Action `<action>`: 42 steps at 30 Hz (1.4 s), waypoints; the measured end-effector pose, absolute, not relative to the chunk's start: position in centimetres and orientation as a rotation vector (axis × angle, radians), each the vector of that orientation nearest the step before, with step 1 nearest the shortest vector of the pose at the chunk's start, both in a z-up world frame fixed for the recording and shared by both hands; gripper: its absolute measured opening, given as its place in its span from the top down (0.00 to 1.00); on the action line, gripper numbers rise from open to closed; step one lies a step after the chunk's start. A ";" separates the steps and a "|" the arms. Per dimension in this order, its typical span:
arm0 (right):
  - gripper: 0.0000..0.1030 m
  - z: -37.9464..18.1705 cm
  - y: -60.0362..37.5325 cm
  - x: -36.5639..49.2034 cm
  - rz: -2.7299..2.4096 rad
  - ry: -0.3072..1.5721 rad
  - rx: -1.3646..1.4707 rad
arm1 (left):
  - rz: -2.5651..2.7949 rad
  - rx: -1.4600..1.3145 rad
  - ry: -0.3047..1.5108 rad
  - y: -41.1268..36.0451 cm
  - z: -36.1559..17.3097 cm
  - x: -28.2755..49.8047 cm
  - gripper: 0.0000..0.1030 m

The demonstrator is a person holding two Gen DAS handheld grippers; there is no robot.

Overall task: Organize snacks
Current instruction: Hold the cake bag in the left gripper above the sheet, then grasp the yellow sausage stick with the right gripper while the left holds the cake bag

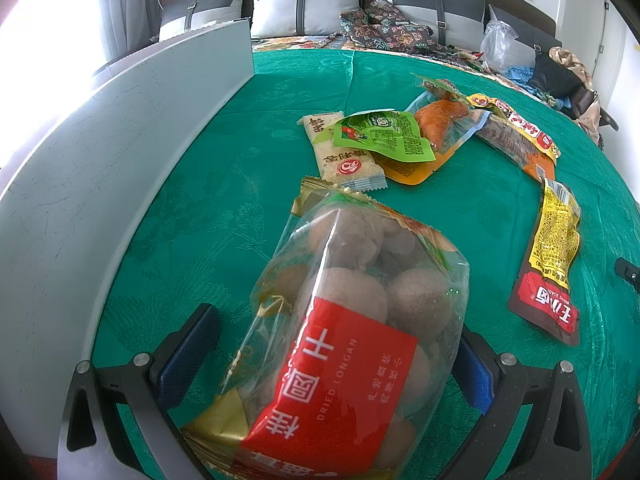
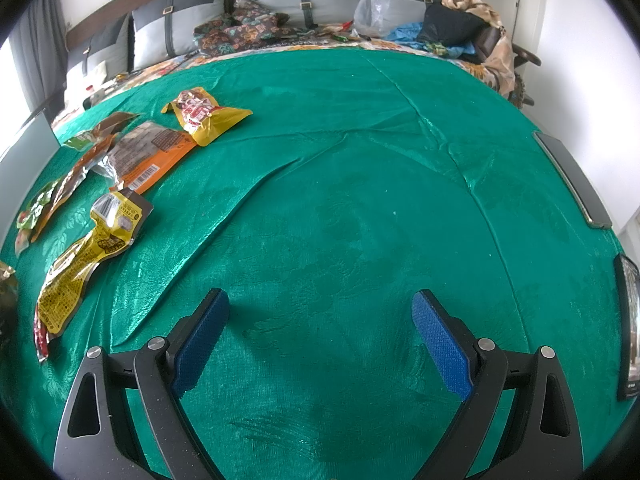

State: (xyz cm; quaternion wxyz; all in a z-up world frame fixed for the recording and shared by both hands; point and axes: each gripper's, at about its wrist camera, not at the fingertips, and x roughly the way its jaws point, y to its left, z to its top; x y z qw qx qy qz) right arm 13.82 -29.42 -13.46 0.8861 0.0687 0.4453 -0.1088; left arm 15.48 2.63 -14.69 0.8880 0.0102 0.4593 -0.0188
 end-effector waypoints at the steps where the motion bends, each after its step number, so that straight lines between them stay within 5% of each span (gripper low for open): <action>1: 0.08 -13.5 -29.4 13.8 -0.226 0.926 0.143 | -0.039 0.021 0.955 2.6 -14.6 15.5 0.00; 21: 0.10 -13.1 -29.3 13.9 -0.197 0.993 0.155 | -0.167 -0.027 1.033 4.1 -11.9 15.4 0.06; 23: 0.10 -11.9 -28.9 13.7 -0.156 1.013 0.310 | -0.184 0.002 1.021 3.9 -11.6 15.2 0.09; 25: 0.10 -10.7 -26.4 14.3 -0.063 1.033 0.447 | -0.199 0.032 1.022 3.4 -11.7 15.1 0.31; 32: 0.07 -12.1 -14.7 22.7 -0.057 1.251 0.334 | -0.183 0.023 0.984 4.3 -11.4 12.9 0.37; 35: 0.13 -12.6 -11.8 24.0 -0.151 1.254 0.134 | -0.187 -0.036 0.976 6.7 -11.1 11.5 0.37; 38: 0.55 -12.0 -12.9 22.5 -0.145 1.211 0.139 | -0.195 -0.096 0.957 8.5 -10.8 10.2 0.37; 42: 0.56 -11.3 -17.7 19.6 -0.065 1.198 0.341 | -0.233 -0.230 0.928 9.8 -9.5 10.3 0.37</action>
